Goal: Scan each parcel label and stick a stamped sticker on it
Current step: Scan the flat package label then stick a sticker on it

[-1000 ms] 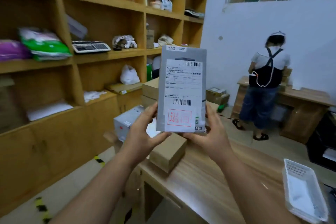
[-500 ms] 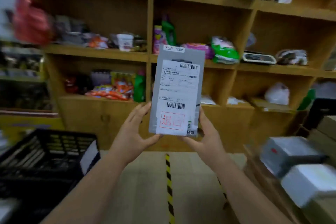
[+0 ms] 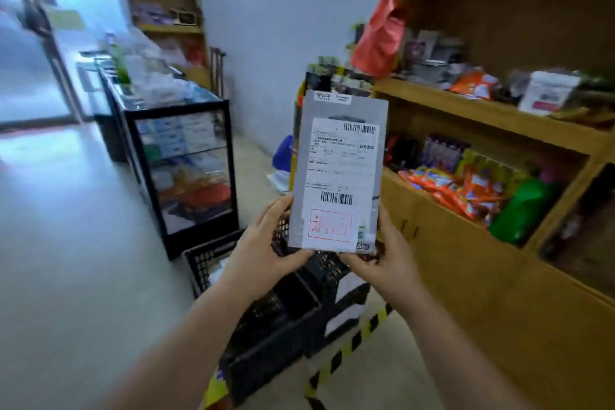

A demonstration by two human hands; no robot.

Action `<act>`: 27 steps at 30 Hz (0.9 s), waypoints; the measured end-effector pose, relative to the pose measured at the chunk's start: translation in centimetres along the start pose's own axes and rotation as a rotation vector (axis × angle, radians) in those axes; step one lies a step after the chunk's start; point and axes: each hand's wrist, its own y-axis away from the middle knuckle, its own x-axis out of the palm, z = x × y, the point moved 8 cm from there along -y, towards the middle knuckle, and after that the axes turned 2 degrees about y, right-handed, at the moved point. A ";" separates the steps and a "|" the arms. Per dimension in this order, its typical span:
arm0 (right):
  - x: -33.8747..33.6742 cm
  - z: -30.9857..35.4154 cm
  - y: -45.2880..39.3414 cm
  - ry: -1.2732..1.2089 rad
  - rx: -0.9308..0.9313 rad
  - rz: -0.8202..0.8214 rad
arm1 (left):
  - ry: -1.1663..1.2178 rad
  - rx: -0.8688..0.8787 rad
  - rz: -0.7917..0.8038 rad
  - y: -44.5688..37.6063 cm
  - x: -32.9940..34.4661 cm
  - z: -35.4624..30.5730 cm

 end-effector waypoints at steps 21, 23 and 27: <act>25.3 -18.7 -12.2 -0.063 0.351 0.763 | -0.037 -0.728 -0.150 6.2 -1.6 26.3; 27.0 -22.0 -12.1 -0.049 0.419 0.798 | 0.029 -0.794 -0.136 6.8 0.3 29.5; 29.9 -29.0 -10.6 0.018 0.566 0.894 | 0.153 -0.952 -0.096 9.1 5.5 35.1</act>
